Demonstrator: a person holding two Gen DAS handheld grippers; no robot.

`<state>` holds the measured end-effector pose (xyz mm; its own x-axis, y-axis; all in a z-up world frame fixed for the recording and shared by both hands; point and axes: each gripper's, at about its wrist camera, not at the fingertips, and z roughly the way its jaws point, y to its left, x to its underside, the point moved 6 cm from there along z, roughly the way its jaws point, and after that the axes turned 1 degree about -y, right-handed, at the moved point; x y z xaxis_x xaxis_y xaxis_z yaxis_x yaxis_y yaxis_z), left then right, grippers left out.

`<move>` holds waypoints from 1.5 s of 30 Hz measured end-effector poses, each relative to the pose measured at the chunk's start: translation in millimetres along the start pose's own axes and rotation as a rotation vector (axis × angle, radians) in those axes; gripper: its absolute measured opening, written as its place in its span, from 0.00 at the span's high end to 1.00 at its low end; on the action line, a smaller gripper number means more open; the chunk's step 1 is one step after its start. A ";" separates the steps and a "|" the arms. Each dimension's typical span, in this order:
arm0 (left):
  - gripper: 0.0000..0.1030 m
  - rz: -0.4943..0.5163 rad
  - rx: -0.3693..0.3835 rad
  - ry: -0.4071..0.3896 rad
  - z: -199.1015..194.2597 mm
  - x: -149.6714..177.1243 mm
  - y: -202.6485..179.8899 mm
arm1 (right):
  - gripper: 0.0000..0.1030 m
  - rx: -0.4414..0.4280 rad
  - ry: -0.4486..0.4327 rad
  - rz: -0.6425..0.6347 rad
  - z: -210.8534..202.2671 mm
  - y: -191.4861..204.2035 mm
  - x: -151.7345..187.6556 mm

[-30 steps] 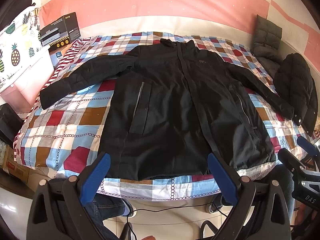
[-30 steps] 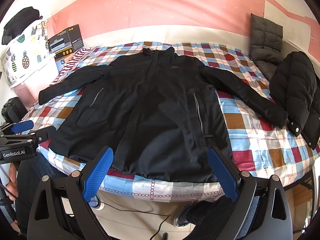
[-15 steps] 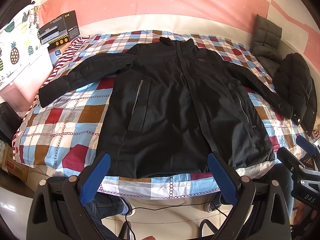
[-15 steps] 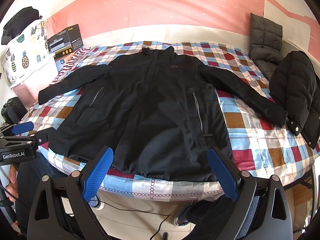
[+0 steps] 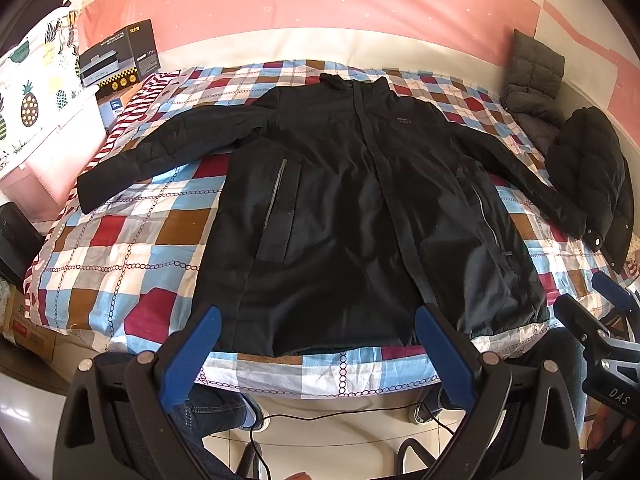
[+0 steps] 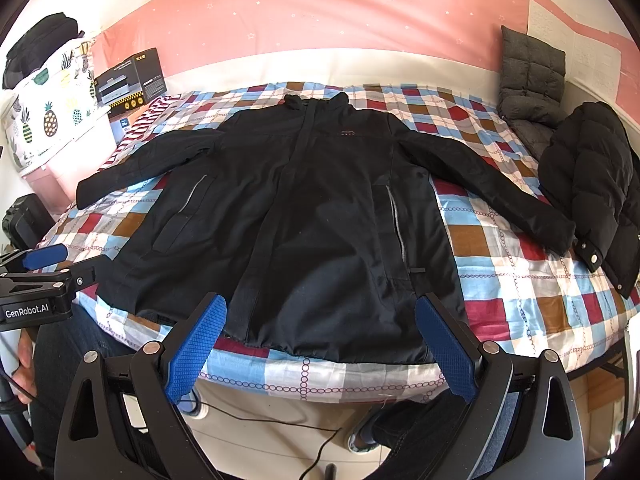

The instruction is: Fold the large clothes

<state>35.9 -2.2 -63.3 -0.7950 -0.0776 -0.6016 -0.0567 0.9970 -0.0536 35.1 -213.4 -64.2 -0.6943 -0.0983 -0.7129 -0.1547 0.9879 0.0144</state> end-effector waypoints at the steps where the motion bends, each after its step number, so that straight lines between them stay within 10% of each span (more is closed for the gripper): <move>1: 0.04 0.002 0.000 -0.001 -0.2 -0.1 -0.5 | 0.07 0.000 0.000 0.000 0.0 0.1 -0.1; 45: 0.04 -0.038 0.018 0.057 30.7 -4.3 17.1 | 0.07 -0.035 0.018 -0.015 20.1 12.3 -8.7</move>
<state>56.9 15.0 -86.2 -0.8256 -0.1144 -0.5526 -0.0774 0.9929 -0.0899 53.4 -197.9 -71.9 -0.7042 -0.1155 -0.7005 -0.1892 0.9815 0.0285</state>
